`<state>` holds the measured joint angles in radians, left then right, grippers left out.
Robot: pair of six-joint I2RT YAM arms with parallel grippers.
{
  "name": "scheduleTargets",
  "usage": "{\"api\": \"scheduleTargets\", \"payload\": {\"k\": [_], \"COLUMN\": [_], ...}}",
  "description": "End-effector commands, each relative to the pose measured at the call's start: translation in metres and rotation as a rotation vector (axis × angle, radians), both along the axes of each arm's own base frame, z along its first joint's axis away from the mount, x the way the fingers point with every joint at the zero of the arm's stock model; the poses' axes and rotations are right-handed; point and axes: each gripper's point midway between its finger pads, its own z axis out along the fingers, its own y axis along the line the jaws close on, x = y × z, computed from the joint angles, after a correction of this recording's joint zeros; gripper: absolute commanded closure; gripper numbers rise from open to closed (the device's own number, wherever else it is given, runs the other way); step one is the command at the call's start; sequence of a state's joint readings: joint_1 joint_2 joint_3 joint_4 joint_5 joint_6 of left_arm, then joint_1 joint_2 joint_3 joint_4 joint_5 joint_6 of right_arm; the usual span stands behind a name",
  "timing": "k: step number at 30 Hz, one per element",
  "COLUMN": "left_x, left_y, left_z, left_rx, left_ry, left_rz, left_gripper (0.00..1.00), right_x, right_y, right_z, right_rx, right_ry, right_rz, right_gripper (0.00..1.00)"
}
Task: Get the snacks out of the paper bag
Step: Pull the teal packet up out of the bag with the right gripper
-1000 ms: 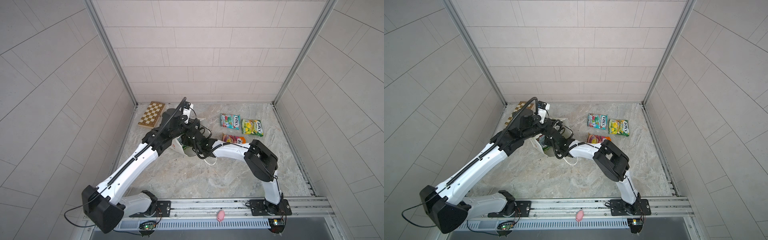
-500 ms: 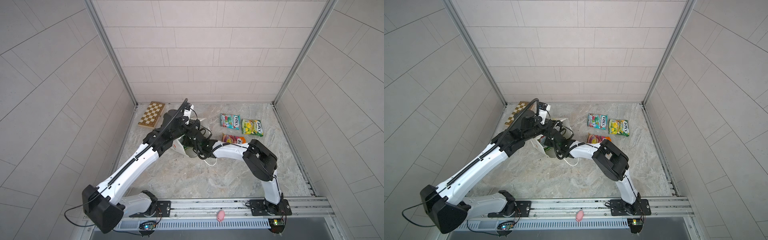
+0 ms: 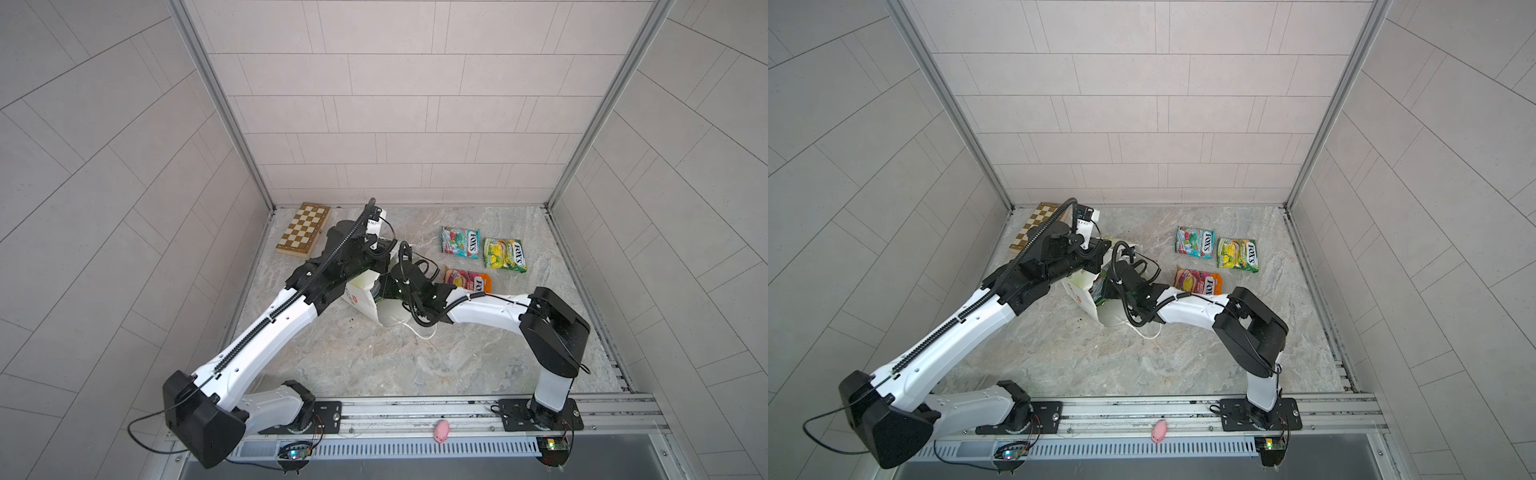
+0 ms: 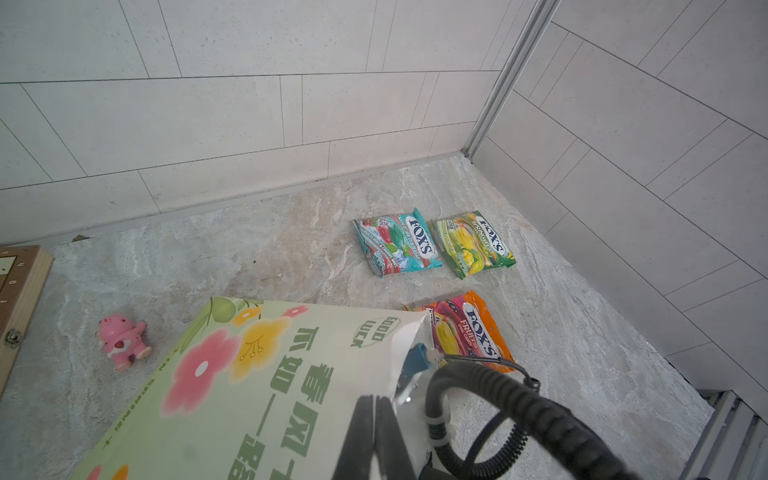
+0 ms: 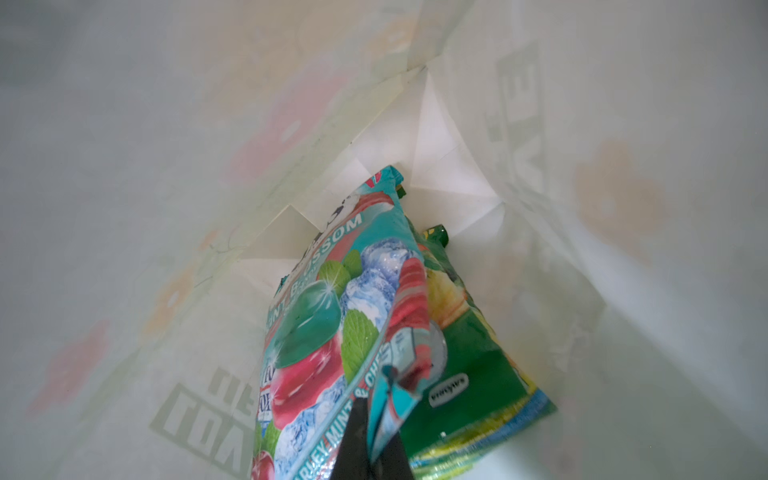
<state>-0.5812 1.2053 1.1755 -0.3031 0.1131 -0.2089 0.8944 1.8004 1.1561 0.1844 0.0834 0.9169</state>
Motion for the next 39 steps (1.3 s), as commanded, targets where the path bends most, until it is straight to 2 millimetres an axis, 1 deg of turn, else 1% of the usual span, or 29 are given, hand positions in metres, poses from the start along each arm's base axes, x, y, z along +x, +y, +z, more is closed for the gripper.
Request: {"api": "scheduleTargets", "payload": {"k": [1, 8, 15, 21, 28, 34, 39], "left_x": [-0.002, -0.001, 0.0, 0.001, 0.001, 0.002, 0.002], "left_y": [0.004, 0.005, 0.007, 0.006, 0.006, 0.007, 0.007], "left_z": [0.006, 0.006, 0.004, 0.002, 0.001, 0.0, 0.0], "left_rx": [0.006, 0.008, 0.014, 0.014, 0.018, 0.022, 0.023], "left_ry": [-0.032, -0.033, -0.032, -0.023, -0.021, -0.02, -0.02], "left_rz": [0.011, 0.018, 0.027, 0.028, 0.034, 0.037, 0.037], "left_gripper": [1.0, 1.0, 1.0, 1.0, 1.0, 1.0, 1.0], "right_x": [-0.002, -0.015, -0.032, -0.047, -0.071, -0.089, -0.099], "right_y": [-0.014, -0.036, -0.059, -0.074, -0.089, -0.116, -0.145], "right_z": [0.027, 0.046, 0.074, 0.105, 0.149, 0.182, 0.199], "right_rx": [0.018, 0.025, 0.007, 0.002, -0.02, -0.06, -0.09], "right_ry": [-0.044, -0.053, -0.077, -0.124, -0.203, -0.279, -0.311], "right_rz": [-0.012, 0.033, 0.107, 0.172, 0.247, 0.249, 0.218], "right_gripper": [1.0, 1.0, 1.0, 1.0, 1.0, 1.0, 1.0]}}
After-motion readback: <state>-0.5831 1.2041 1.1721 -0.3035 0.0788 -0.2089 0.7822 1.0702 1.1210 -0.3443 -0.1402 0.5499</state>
